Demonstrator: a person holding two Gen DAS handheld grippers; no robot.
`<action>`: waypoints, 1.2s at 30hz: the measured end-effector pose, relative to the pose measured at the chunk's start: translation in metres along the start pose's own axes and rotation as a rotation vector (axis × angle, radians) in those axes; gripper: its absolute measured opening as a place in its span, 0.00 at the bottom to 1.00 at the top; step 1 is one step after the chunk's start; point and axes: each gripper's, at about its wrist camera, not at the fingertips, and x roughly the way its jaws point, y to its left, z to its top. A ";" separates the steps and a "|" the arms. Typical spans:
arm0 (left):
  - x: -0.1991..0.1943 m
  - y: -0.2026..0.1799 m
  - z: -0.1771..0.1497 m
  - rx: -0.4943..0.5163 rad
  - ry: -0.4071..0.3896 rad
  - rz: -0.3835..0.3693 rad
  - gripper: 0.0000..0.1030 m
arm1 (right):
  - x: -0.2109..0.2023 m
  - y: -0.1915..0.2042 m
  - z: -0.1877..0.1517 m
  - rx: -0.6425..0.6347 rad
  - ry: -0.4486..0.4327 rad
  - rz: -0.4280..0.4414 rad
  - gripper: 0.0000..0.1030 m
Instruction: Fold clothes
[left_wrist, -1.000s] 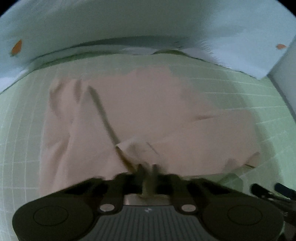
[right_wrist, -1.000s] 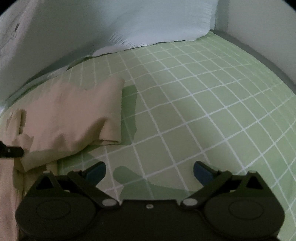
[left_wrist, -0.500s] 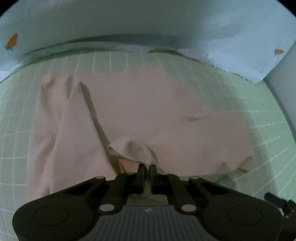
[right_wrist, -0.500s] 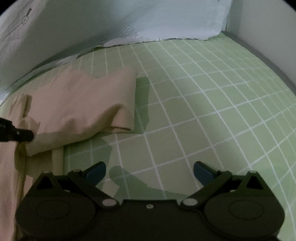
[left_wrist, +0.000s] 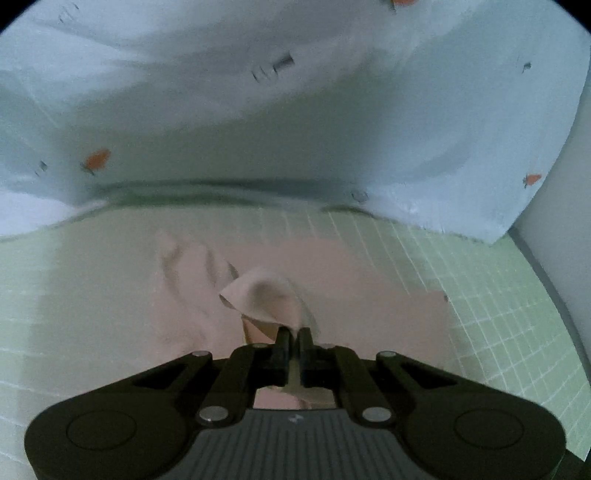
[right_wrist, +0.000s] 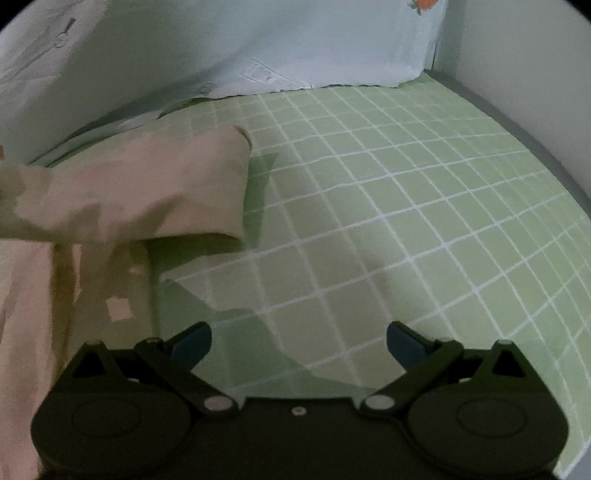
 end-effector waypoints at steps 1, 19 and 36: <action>-0.006 0.007 0.001 0.000 -0.012 0.001 0.04 | -0.005 0.005 -0.004 -0.001 -0.002 -0.003 0.99; -0.047 0.155 0.007 0.027 -0.097 -0.036 0.04 | -0.049 0.127 -0.065 0.117 -0.023 -0.093 0.99; -0.039 0.295 0.018 -0.267 -0.070 0.102 0.08 | -0.059 0.164 -0.072 0.130 -0.029 -0.213 0.99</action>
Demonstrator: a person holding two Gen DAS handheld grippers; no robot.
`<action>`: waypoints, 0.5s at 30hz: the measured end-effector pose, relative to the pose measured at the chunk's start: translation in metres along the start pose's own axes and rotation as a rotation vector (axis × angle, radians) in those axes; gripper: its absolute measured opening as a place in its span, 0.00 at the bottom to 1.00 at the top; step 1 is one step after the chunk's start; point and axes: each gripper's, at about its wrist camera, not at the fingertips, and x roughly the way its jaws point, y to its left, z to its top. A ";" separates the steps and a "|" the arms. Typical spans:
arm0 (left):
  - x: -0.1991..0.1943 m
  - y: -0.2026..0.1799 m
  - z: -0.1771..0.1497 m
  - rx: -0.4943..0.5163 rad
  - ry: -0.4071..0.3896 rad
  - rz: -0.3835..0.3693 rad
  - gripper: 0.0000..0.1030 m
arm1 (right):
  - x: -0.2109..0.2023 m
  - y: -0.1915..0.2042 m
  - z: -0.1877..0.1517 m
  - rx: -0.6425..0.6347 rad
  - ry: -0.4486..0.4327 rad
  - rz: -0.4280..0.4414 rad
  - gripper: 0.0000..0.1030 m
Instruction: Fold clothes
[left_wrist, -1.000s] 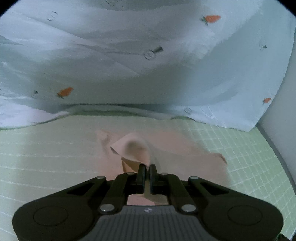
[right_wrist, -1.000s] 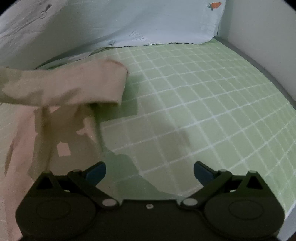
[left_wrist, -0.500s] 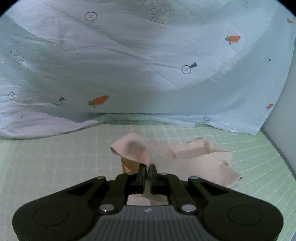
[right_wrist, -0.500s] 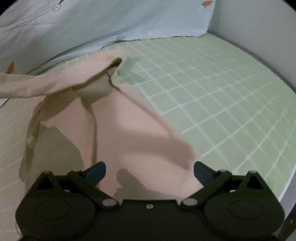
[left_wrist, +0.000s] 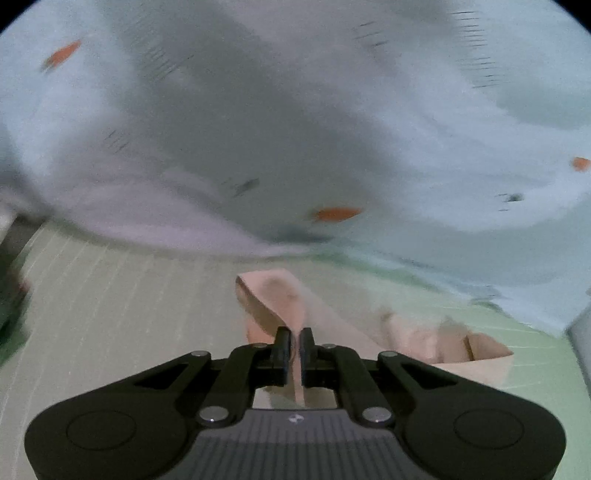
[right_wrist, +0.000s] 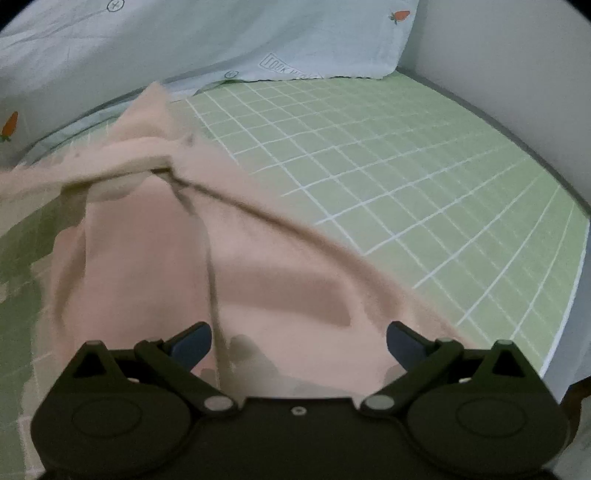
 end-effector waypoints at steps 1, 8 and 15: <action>-0.003 0.005 -0.007 -0.022 0.011 0.023 0.17 | 0.000 -0.002 0.002 -0.001 -0.002 0.000 0.99; -0.020 -0.013 -0.076 -0.032 0.159 0.033 0.62 | 0.006 -0.024 0.010 -0.015 -0.007 -0.001 0.99; -0.029 -0.086 -0.145 0.166 0.316 -0.069 0.69 | 0.013 -0.056 0.002 -0.024 0.002 0.005 0.98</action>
